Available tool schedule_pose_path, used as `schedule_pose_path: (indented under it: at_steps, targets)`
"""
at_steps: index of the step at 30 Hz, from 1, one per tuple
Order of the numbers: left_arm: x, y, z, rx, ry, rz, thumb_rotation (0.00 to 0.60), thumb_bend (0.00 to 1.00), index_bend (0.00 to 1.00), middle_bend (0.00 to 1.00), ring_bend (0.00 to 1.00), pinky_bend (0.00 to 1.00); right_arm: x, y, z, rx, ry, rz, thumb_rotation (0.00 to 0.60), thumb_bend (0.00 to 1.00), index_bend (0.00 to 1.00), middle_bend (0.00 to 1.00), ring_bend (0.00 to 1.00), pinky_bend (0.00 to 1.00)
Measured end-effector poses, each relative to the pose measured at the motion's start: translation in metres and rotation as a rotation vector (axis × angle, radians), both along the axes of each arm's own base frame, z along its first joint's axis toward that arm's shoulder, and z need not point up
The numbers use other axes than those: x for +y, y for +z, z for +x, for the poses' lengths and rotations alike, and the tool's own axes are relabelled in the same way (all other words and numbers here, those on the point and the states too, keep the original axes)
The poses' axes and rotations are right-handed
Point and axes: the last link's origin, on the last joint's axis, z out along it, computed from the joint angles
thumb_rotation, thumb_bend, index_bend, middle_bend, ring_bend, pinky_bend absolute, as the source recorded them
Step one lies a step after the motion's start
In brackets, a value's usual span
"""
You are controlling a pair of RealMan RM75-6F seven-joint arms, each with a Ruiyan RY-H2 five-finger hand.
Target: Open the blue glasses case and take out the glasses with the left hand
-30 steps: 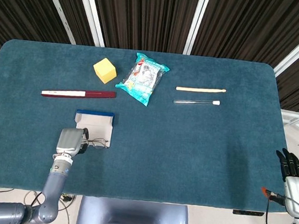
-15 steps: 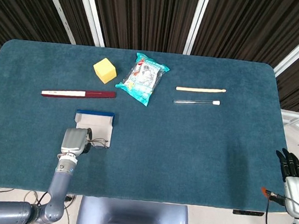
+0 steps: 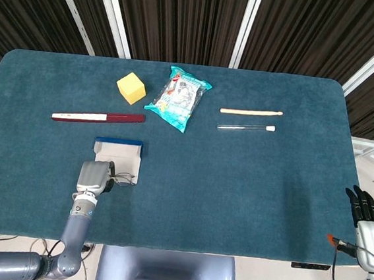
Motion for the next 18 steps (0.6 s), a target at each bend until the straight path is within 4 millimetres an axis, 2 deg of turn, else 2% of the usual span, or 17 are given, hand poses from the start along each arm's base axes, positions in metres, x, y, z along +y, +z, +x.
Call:
schedule_pose_path:
  at_steps: [18]
  targets:
    - [0.0027, 0.0021, -0.0031, 0.009, 0.008, -0.001, 0.6, 0.4, 0.56, 1.0, 0.99, 1.0, -0.0002, -0.0001, 0.0002, -0.002, -0.003, -0.001, 0.6, 0.18, 0.0, 0.0, 0.0, 0.18]
